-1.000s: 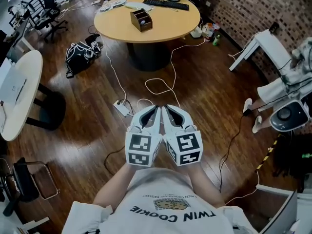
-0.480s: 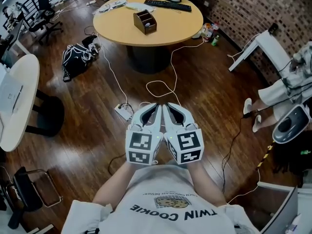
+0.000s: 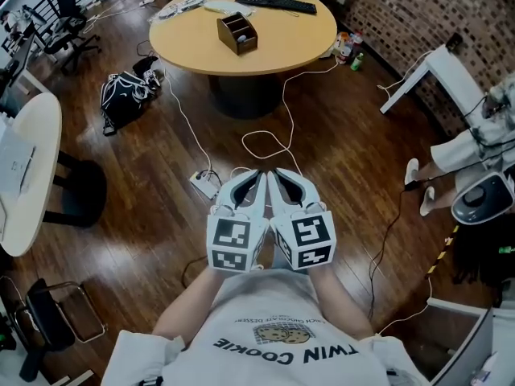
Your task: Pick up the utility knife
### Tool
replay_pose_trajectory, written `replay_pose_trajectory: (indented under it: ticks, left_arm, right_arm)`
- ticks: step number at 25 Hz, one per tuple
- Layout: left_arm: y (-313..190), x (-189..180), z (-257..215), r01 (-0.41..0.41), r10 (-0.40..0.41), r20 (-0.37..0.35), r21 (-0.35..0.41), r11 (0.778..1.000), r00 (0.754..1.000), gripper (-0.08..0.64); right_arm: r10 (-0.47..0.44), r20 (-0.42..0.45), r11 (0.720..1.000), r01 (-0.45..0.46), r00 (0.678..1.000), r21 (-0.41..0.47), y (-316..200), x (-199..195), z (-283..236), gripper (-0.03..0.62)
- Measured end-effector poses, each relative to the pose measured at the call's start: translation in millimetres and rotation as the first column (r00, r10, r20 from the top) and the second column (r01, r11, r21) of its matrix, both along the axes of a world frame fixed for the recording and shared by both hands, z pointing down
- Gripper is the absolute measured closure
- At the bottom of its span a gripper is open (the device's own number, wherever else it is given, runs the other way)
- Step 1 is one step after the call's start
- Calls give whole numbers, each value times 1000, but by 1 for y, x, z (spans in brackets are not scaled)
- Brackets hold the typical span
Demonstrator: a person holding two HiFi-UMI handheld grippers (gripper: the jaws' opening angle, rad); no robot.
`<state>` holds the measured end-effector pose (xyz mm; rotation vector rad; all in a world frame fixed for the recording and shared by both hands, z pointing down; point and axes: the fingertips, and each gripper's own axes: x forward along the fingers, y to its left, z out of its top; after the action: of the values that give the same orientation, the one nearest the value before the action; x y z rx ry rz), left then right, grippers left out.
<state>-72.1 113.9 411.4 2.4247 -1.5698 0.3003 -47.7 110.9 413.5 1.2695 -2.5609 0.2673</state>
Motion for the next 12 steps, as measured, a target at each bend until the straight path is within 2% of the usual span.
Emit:
replay_pose_trajectory:
  ticks: [6, 12]
  left_arm:
    - [-39, 10, 10, 30, -30, 17, -12, 999, 999, 552]
    - [-100, 34, 11, 61, -61, 29, -21, 998, 998, 552]
  right_arm:
    - [-29, 7, 1000, 29, 1000, -6, -41, 11, 9, 592]
    - [-65, 11, 998, 65, 998, -8, -101, 34, 7, 592]
